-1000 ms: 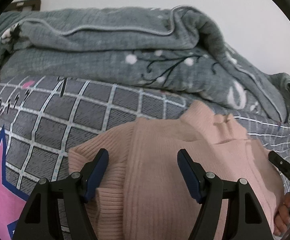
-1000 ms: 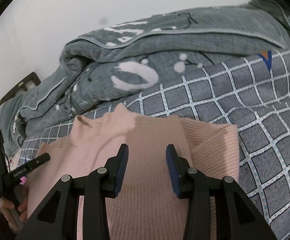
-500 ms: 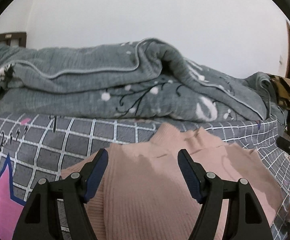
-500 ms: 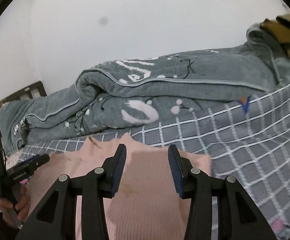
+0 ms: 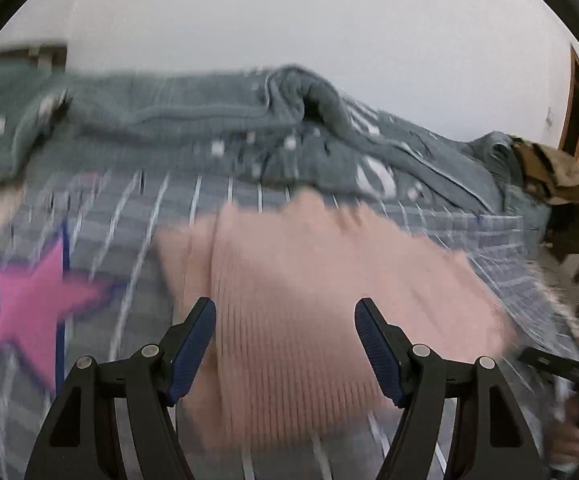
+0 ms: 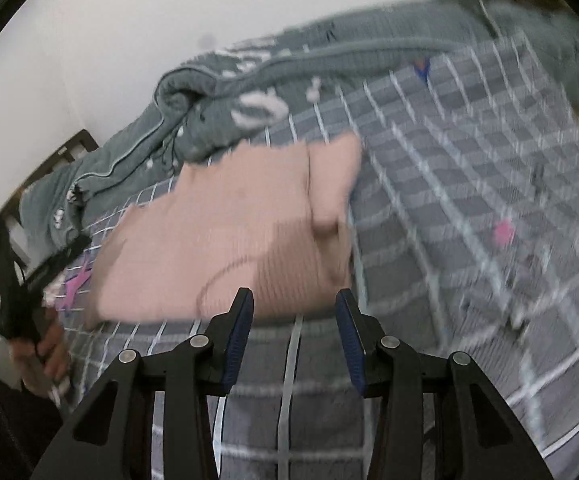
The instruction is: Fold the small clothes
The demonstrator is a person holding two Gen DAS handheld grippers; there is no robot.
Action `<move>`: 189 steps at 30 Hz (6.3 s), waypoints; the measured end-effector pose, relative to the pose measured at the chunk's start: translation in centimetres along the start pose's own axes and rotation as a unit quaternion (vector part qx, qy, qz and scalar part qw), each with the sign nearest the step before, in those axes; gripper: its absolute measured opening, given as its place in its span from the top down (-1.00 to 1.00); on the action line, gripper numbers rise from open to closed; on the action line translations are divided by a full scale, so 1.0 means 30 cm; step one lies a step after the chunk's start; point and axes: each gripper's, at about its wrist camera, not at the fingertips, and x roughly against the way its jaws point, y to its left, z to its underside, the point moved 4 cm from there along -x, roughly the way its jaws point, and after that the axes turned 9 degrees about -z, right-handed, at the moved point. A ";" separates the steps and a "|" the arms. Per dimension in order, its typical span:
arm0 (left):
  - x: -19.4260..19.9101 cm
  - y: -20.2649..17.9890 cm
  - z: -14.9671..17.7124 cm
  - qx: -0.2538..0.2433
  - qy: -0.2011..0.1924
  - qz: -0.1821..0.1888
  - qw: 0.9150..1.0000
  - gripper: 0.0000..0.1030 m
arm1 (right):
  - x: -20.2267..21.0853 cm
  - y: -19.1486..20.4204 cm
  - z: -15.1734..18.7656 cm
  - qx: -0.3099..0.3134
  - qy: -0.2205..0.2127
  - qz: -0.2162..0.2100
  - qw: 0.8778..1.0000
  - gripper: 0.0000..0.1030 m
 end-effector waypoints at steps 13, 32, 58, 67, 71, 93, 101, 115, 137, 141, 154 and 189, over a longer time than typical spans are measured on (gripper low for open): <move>0.039 0.099 0.181 0.086 0.077 0.041 0.992 -0.36 | -0.063 -0.050 0.010 -0.062 -0.005 -0.030 0.998 0.18; -0.070 0.095 0.113 0.116 0.086 0.042 0.989 -0.31 | -0.126 -0.092 -0.043 -0.097 -0.048 -0.032 0.994 0.30; -0.031 0.072 0.142 0.072 0.018 -0.003 0.997 -0.34 | -0.116 -0.083 -0.037 -0.096 -0.053 -0.031 0.993 0.30; -0.032 0.070 0.143 0.070 0.015 -0.018 0.997 -0.34 | -0.109 -0.076 -0.030 -0.095 -0.056 -0.030 0.993 0.29; -0.035 0.071 0.142 0.076 0.019 -0.011 0.997 -0.35 | -0.108 -0.077 -0.030 -0.094 -0.056 -0.030 0.994 0.29; -0.043 0.076 0.122 0.123 0.075 0.075 0.987 -0.36 | -0.140 -0.098 -0.073 -0.113 -0.042 -0.036 0.992 0.24; -0.119 0.132 0.100 0.205 0.086 0.041 0.974 0.73 | -0.150 -0.103 -0.089 -0.119 -0.030 -0.042 0.992 0.74; 0.074 0.112 0.150 0.169 0.083 0.021 0.982 0.80 | 0.034 -0.035 -0.050 -0.123 -0.049 -0.075 0.988 0.82; 0.349 0.053 0.388 0.104 0.087 -0.047 0.990 0.24 | 0.366 -0.010 0.283 -0.039 -0.011 -0.006 0.999 0.45; 0.374 0.066 0.352 0.102 0.063 -0.037 0.992 -0.09 | 0.453 0.031 0.273 0.027 -0.052 0.041 0.997 0.39; 0.203 0.091 0.303 0.129 0.097 -0.006 0.987 -0.34 | 0.304 0.307 0.232 0.128 -0.080 -0.010 0.988 0.35; 0.120 0.070 0.228 0.108 0.083 -0.006 0.991 0.49 | -0.001 0.486 0.289 0.213 -0.005 0.074 0.974 0.29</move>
